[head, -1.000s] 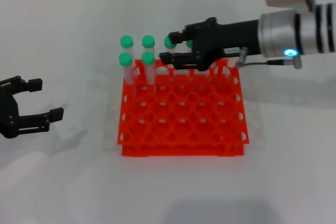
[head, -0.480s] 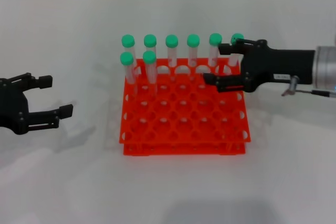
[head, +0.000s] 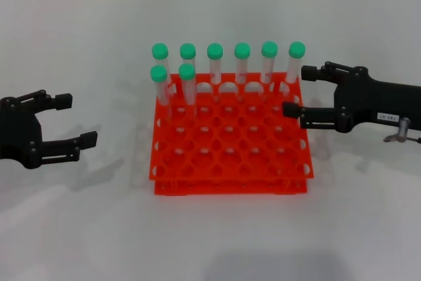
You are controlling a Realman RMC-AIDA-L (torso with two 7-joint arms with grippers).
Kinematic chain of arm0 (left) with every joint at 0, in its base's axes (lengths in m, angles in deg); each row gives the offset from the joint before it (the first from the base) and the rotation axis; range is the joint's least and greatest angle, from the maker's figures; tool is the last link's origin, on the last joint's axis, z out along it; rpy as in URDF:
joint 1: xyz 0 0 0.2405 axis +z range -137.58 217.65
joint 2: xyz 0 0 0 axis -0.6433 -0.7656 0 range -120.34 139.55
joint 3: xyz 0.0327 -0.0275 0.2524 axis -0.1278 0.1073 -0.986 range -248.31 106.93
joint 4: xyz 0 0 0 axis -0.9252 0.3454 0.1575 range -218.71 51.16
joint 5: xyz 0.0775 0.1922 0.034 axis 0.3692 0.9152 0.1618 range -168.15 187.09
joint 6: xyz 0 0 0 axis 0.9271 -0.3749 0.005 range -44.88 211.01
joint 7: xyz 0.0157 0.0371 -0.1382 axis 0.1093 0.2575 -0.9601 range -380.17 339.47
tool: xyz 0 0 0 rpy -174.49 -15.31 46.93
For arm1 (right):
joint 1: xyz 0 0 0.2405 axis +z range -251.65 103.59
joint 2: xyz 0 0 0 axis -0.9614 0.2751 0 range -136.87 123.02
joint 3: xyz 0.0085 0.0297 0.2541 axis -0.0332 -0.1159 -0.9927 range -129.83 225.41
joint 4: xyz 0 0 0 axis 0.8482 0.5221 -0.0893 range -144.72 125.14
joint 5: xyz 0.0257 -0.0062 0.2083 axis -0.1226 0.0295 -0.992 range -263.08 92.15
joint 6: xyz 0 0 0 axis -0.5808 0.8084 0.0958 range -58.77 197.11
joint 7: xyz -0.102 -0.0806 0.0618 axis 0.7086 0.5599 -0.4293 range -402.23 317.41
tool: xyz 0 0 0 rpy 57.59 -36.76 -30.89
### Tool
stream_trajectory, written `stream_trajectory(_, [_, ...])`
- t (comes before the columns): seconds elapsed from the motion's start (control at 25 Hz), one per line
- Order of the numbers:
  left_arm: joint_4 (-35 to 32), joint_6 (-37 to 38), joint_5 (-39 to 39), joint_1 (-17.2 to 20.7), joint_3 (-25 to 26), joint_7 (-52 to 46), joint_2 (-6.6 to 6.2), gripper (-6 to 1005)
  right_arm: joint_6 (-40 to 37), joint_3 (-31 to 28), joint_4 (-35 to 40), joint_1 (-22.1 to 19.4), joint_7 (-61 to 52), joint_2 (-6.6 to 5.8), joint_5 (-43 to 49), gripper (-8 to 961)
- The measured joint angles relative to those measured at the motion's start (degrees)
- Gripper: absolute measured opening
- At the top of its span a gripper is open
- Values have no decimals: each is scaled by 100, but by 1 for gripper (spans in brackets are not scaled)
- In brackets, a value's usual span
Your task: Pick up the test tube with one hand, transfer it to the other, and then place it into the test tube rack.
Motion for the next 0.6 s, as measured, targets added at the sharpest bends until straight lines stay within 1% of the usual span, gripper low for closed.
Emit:
stream_trajectory(0.16, [122, -4, 0, 1, -1, 123, 0, 893, -130, -126, -205, -45, 269, -1, -2, 876])
stream_trajectory(0.4, [338, 7, 0, 7, -1, 360, -1, 893, -243, -157, -407, -177, 690, -1, -110, 874])
stream_trajectory(0.6, [492, 125, -23, -5, -1, 504, -47, 893, -511, -293, -705, -188, 1002, -11, -176, 874])
